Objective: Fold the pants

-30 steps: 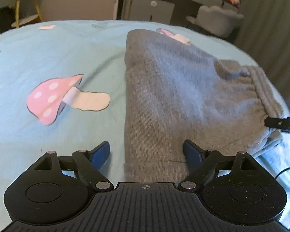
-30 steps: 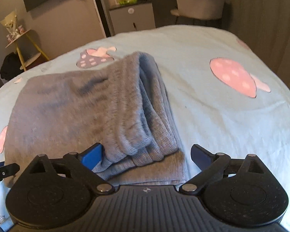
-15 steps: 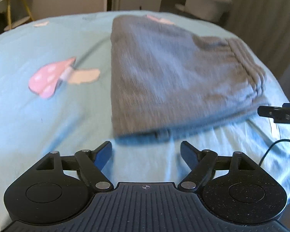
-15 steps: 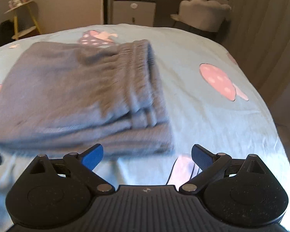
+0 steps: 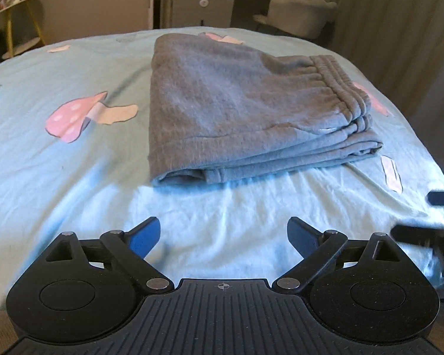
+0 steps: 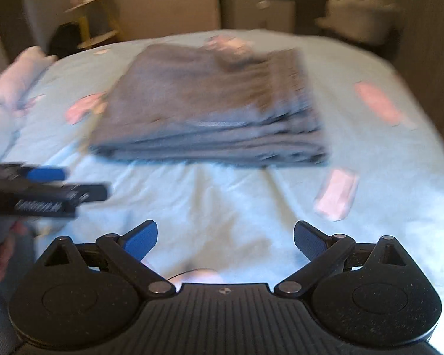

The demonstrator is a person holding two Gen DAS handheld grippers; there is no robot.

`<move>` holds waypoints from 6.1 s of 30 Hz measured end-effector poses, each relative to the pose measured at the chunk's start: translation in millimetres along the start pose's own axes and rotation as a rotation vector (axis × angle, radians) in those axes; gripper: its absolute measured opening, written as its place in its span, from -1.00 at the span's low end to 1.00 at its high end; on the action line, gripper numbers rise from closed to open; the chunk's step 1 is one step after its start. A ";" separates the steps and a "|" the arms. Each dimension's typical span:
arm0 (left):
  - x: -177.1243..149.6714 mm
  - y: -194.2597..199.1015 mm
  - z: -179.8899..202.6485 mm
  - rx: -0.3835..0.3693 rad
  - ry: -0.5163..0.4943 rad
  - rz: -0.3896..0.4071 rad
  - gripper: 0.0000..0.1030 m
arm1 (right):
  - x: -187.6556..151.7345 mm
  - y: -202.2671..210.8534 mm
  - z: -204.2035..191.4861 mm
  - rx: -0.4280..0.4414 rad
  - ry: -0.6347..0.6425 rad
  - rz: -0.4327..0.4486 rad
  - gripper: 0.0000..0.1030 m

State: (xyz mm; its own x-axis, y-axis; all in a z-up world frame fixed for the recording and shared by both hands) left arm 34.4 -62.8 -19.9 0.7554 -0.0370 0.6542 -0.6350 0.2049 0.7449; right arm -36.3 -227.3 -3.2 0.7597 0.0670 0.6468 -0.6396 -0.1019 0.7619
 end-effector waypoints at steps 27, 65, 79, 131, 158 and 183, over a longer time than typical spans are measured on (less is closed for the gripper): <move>10.6 8.4 -8.4 0.140 -0.002 0.081 0.97 | 9.8 -35.4 -42.1 -0.128 0.049 0.164 0.92; -3.8 -20.7 -12.8 0.164 -0.004 0.044 0.97 | 10.1 -44.6 -38.7 -0.196 0.047 0.181 0.92; -5.7 -19.1 -13.8 0.177 -0.005 0.042 0.97 | 9.9 -43.2 -39.5 -0.196 0.051 0.184 0.92; -7.3 -17.6 -10.4 0.173 -0.026 0.047 0.97 | 9.2 -42.4 -38.5 -0.191 0.045 0.179 0.92; -7.6 -17.3 -9.5 0.172 -0.025 0.049 0.97 | 9.2 -40.2 -38.6 -0.193 0.038 0.183 0.92; -5.2 -15.4 -11.3 0.150 -0.016 0.057 0.97 | 9.4 -40.3 -39.5 -0.195 0.037 0.183 0.92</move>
State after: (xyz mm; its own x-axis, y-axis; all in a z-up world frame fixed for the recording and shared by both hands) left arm 42.0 -54.7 -36.3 0.7152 -0.0455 0.6974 -0.6950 0.0583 0.7166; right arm -8.0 -183.3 -26.4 0.6272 0.1020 0.7721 -0.7789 0.0771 0.6224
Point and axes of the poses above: each gripper's, at about its wrist camera, not at the fingertips, and y roughly against the way its jaws point, z to its right, x to its top, the point moved 3 cm from there along -y, roughly the way its jaws point, and after that the axes turned 2 degrees about z, right-handed, at the moved point
